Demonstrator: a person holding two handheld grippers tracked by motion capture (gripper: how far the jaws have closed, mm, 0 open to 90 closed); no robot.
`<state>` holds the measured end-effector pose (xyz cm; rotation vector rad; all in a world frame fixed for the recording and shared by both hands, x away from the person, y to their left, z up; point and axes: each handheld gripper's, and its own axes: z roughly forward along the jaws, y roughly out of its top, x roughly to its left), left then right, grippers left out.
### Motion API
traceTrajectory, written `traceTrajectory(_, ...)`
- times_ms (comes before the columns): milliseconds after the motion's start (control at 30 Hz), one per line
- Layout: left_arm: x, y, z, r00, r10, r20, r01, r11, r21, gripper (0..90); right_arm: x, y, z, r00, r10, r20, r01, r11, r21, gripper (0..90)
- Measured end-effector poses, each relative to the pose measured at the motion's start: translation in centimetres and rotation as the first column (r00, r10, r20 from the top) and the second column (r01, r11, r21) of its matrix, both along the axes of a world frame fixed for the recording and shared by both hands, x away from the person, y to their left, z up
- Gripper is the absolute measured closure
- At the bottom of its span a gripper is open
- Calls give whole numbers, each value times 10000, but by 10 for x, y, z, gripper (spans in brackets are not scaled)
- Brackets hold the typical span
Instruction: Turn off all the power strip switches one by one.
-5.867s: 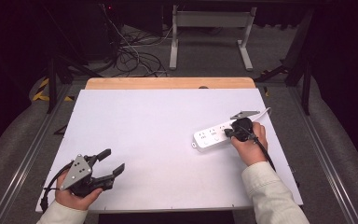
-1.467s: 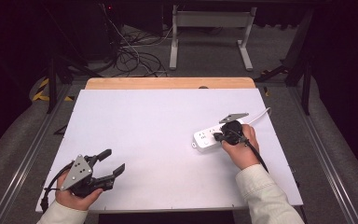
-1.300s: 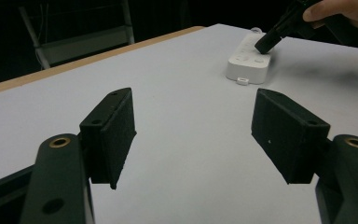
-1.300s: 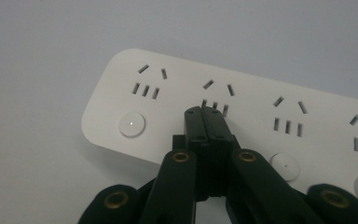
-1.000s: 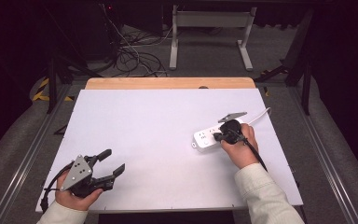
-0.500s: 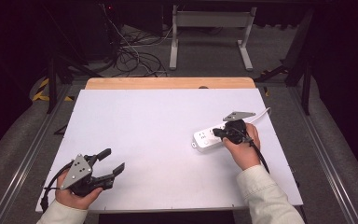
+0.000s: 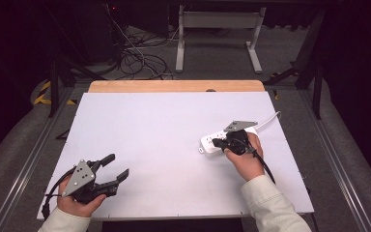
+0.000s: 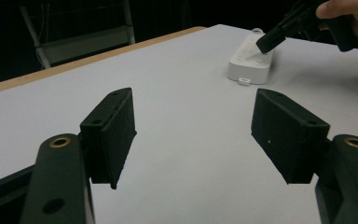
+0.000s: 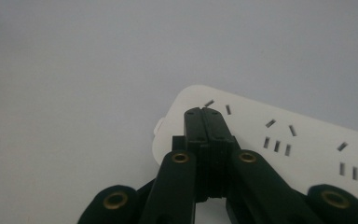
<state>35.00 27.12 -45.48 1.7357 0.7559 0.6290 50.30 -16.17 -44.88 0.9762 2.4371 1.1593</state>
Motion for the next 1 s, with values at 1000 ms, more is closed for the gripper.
traceTrajectory(1000,0,0,0,10000,-4,9,4,10000,-1,311,0,6,-11,9999,-44,-158,36,9987,-515,900)
